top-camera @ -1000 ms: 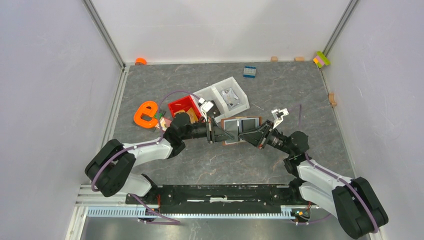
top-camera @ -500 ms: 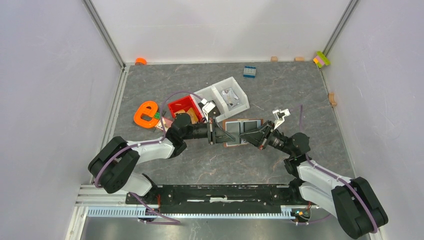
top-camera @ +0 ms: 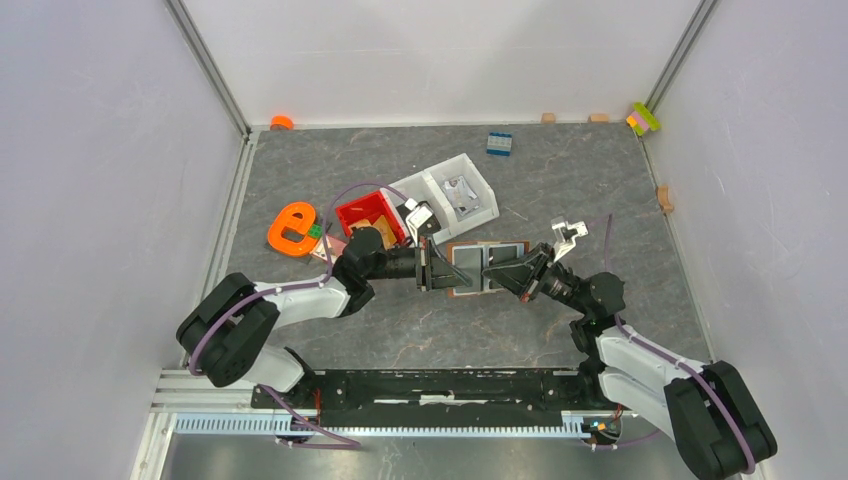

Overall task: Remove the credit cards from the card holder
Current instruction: Remove the credit card from the card holder.

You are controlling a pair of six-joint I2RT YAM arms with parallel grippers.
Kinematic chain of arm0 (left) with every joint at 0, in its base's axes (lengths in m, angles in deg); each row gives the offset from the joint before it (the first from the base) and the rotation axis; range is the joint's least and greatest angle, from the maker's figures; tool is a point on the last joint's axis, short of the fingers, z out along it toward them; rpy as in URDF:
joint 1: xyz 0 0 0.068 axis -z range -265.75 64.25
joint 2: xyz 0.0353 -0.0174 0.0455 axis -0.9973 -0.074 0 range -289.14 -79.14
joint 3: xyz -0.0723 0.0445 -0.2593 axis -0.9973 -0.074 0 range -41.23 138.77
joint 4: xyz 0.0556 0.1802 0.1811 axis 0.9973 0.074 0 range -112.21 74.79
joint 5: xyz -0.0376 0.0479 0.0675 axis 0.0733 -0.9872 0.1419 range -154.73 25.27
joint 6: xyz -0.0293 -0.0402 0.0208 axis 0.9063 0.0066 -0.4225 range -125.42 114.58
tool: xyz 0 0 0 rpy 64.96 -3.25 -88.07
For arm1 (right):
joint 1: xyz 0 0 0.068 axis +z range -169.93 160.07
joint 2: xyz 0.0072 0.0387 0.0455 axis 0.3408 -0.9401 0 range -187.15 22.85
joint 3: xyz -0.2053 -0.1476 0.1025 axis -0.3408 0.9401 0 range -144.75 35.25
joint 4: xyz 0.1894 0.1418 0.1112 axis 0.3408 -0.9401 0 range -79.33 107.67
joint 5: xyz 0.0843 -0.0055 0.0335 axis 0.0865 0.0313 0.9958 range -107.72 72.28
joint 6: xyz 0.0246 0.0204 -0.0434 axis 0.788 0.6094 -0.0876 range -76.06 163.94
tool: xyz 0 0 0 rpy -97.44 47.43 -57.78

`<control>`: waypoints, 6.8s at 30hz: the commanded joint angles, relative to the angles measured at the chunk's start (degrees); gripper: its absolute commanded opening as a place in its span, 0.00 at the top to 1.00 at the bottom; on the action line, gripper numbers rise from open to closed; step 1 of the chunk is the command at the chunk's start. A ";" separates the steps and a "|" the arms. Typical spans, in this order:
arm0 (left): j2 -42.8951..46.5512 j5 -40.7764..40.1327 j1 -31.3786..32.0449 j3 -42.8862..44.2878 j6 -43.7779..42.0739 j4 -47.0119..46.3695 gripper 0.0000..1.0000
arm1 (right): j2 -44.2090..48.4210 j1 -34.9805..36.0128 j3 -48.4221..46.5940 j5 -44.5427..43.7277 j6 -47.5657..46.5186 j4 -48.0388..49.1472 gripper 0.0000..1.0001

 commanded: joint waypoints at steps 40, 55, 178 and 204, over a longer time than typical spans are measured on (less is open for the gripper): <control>9.10 -3.42 1.61 0.26 -7.87 6.26 0.96 | -1.82 0.21 -0.23 -2.46 -1.39 -0.50 1.00; 11.16 -5.81 0.10 -1.17 -7.62 6.42 0.90 | -0.91 -4.14 1.75 -2.44 0.59 0.42 1.00; 9.08 -1.48 0.80 -2.93 -3.26 -5.16 0.98 | -3.94 6.42 -1.21 2.76 1.24 13.59 0.85; 16.18 -7.67 0.96 -5.38 -8.56 0.34 0.92 | -5.42 6.34 -2.20 1.05 -1.35 6.43 1.00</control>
